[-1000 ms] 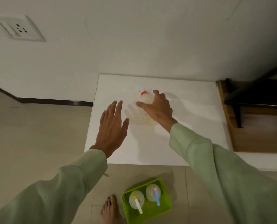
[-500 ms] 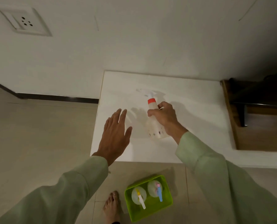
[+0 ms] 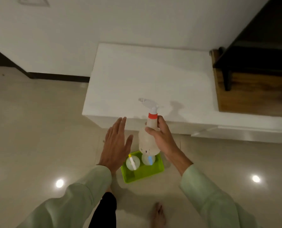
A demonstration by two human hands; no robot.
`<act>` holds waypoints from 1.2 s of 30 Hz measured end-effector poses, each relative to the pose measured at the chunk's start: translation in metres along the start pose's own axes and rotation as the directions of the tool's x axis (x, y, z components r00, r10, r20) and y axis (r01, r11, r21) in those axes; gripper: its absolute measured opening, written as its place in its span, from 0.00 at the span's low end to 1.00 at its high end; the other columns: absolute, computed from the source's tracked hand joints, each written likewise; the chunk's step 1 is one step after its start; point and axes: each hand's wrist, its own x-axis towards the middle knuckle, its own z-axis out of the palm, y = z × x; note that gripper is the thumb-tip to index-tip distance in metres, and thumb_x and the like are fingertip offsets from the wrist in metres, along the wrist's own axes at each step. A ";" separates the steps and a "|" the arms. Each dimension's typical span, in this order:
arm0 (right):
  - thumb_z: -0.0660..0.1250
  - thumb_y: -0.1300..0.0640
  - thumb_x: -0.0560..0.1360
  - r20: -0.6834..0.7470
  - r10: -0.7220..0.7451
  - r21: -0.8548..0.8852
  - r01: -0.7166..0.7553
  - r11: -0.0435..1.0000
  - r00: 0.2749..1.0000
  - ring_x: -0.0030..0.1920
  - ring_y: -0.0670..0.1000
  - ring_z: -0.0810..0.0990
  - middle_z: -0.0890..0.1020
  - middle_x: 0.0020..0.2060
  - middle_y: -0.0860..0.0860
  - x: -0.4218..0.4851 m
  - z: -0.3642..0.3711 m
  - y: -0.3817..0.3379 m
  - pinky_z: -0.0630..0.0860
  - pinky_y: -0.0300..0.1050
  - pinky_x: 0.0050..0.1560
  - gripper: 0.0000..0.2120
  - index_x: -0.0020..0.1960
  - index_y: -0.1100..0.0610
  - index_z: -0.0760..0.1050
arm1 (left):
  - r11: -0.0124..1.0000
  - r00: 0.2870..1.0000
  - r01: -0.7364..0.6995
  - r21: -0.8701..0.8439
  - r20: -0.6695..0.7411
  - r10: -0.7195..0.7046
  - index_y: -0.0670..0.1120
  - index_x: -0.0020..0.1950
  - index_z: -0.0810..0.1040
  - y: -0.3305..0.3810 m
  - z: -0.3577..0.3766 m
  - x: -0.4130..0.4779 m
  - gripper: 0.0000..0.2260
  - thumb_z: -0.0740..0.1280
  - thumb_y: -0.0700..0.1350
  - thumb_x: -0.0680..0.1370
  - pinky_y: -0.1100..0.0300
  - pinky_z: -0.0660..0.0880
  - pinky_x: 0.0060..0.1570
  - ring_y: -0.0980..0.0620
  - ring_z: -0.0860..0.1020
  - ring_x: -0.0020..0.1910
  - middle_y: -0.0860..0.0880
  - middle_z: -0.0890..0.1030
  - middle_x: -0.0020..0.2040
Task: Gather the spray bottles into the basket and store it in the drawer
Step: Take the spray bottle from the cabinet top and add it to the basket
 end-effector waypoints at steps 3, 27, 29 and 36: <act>0.71 0.65 0.75 -0.042 0.022 -0.026 -0.023 0.999 0.999 0.56 0.50 0.80 0.82 0.55 0.52 -0.035 0.003 0.055 0.76 0.45 0.54 0.19 0.63 0.54 0.73 | 1.000 0.999 0.028 -0.002 0.036 -0.028 0.47 0.81 0.52 -0.015 0.021 -0.038 0.29 0.59 0.50 0.83 0.49 0.55 0.79 0.49 0.55 0.80 0.47 0.57 0.81; 0.79 0.55 0.70 -0.656 -0.299 -0.316 0.108 0.943 0.693 0.52 0.55 0.77 0.79 0.51 0.37 -0.004 0.120 0.373 0.78 0.52 0.49 0.20 0.59 0.50 0.77 | 0.995 0.960 0.080 0.056 0.266 -0.092 0.45 0.80 0.55 -0.208 0.219 -0.092 0.28 0.61 0.49 0.82 0.47 0.61 0.77 0.46 0.61 0.78 0.45 0.61 0.79; 0.79 0.55 0.69 -0.658 -0.298 -0.324 0.097 0.941 0.692 0.51 0.55 0.77 0.83 0.50 0.47 0.004 0.122 0.377 0.78 0.53 0.48 0.19 0.58 0.55 0.79 | 0.995 0.959 0.087 0.048 0.267 -0.097 0.45 0.79 0.56 -0.210 0.228 -0.090 0.28 0.62 0.49 0.82 0.48 0.61 0.76 0.46 0.62 0.77 0.45 0.62 0.79; 0.81 0.54 0.67 -0.631 -0.313 -0.392 0.057 0.918 0.710 0.49 0.56 0.76 0.83 0.46 0.52 0.015 0.126 0.379 0.73 0.46 0.46 0.19 0.52 0.60 0.79 | 0.990 0.957 0.144 -0.013 0.255 -0.136 0.44 0.79 0.57 -0.206 0.242 -0.076 0.28 0.63 0.47 0.81 0.45 0.64 0.75 0.44 0.64 0.76 0.44 0.64 0.78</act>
